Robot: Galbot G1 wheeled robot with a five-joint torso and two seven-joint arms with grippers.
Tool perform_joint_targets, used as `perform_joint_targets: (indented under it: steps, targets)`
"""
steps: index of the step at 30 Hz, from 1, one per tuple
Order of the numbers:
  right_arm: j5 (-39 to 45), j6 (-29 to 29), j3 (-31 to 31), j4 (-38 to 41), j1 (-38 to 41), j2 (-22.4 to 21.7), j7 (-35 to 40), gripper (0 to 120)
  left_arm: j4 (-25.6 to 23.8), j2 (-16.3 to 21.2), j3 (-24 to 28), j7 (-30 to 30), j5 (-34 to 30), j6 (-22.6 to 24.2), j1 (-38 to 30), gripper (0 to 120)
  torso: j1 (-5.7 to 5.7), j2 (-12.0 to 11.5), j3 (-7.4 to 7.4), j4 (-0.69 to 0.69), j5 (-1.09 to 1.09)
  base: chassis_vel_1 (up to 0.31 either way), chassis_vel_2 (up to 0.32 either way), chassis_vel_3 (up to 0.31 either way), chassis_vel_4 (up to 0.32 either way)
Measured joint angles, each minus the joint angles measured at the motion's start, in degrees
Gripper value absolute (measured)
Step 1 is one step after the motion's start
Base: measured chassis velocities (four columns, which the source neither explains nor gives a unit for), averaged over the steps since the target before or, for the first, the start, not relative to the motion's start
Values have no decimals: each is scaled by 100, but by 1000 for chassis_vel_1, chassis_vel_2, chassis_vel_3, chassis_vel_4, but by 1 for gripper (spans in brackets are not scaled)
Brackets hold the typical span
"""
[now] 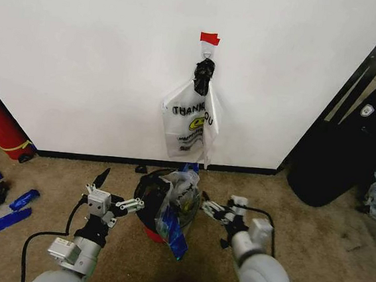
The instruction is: Pick up the garbage bag from the wall and place it over the trash bin.
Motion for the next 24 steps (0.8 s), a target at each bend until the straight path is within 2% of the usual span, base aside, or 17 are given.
perform_joint_targets:
  steps: [7, 17, 24]
  targets:
    - [19, -655, -254, -287, 344, 319, 598, 100, 36, -59, -1, -117, -147, 123, -115, 100, 0, 0, 0, 0, 0, 0, 0, 0, 0]
    - [367, -1047, -337, -462, 544, 675, 959, 98, 54, -60, -13, -195, -347, 217, -282, 100, 0, 0, 0, 1, 0, 0, 0, 0, 0]
    - [585, -1164, -387, -615, 544, 901, 1180, 70, 53, -55, 4, -205, -371, 225, -291, 100, 0, 0, -1, 1, 0, 0, 0, 0, 0]
